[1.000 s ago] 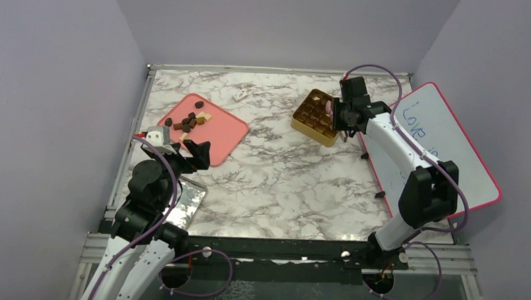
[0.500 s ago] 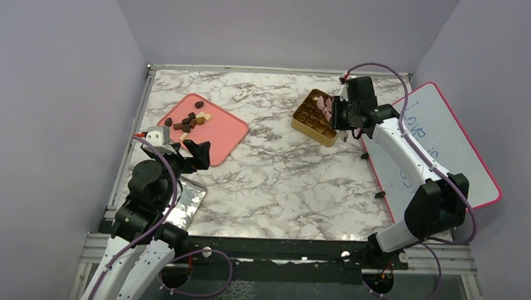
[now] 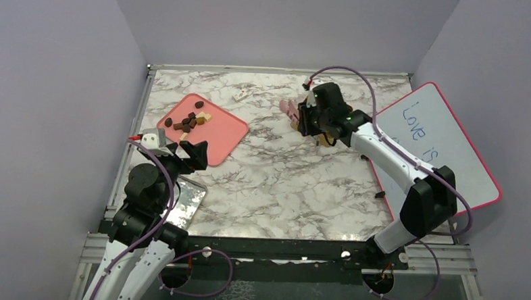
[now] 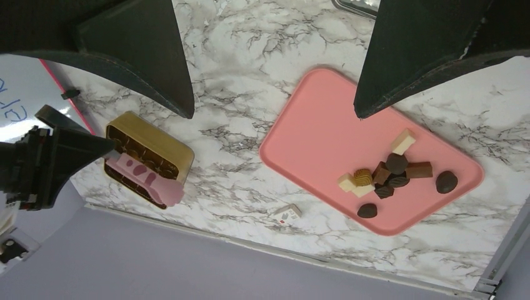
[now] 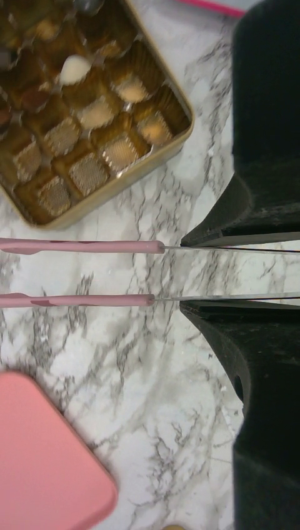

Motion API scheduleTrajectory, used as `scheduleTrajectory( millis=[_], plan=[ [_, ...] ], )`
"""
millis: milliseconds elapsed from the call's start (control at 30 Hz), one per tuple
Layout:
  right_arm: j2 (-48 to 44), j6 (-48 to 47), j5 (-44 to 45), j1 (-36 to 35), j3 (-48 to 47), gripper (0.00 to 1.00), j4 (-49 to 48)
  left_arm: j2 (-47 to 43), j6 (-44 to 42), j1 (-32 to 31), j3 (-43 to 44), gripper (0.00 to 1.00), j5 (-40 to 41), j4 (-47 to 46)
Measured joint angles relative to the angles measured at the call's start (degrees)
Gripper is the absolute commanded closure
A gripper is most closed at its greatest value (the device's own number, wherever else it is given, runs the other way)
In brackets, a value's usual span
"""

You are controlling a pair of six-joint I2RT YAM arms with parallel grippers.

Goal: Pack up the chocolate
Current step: Place the fake chocolate in the packing box, then pick up the fake chocolate from the plate.

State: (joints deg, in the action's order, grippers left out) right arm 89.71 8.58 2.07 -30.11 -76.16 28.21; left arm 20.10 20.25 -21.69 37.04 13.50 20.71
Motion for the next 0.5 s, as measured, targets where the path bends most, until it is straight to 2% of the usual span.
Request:
scheduleTrajectory(
  millis=[233,500],
  plan=[
    [7.1,0.2,0.7,-9.3,-2.2,0.62,-4.2,-2.4,0.0,0.0,0.0,0.01,1.4,0.0],
    [18.7,-2.7,3.0,-19.1,-10.8,0.62,-10.3,-7.9,0.0,0.7,0.0,0.01,4.5,0.0]
  ],
)
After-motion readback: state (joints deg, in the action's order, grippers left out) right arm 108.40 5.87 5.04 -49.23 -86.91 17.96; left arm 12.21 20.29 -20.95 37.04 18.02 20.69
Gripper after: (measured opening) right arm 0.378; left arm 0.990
